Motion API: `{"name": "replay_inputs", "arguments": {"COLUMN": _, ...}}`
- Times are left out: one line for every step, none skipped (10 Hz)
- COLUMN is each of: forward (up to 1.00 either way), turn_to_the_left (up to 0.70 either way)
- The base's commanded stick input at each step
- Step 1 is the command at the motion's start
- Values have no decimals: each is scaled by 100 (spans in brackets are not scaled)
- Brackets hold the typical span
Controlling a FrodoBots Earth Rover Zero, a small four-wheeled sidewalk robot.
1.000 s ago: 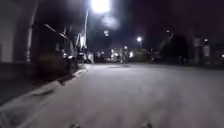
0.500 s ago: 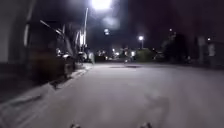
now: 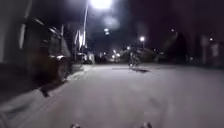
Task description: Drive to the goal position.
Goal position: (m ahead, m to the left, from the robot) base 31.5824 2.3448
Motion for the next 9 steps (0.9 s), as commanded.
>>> {"name": "replay_inputs", "arguments": {"forward": 70, "turn_to_the_left": 0}}
{"name": "replay_inputs", "arguments": {"forward": 70, "turn_to_the_left": 0}}
{"name": "replay_inputs", "arguments": {"forward": 70, "turn_to_the_left": 0}}
{"name": "replay_inputs", "arguments": {"forward": 70, "turn_to_the_left": 0}}
{"name": "replay_inputs", "arguments": {"forward": 70, "turn_to_the_left": 0}}
{"name": "replay_inputs", "arguments": {"forward": 70, "turn_to_the_left": 0}}
{"name": "replay_inputs", "arguments": {"forward": 70, "turn_to_the_left": 0}}
{"name": "replay_inputs", "arguments": {"forward": 70, "turn_to_the_left": 0}}
{"name": "replay_inputs", "arguments": {"forward": 70, "turn_to_the_left": 0}}
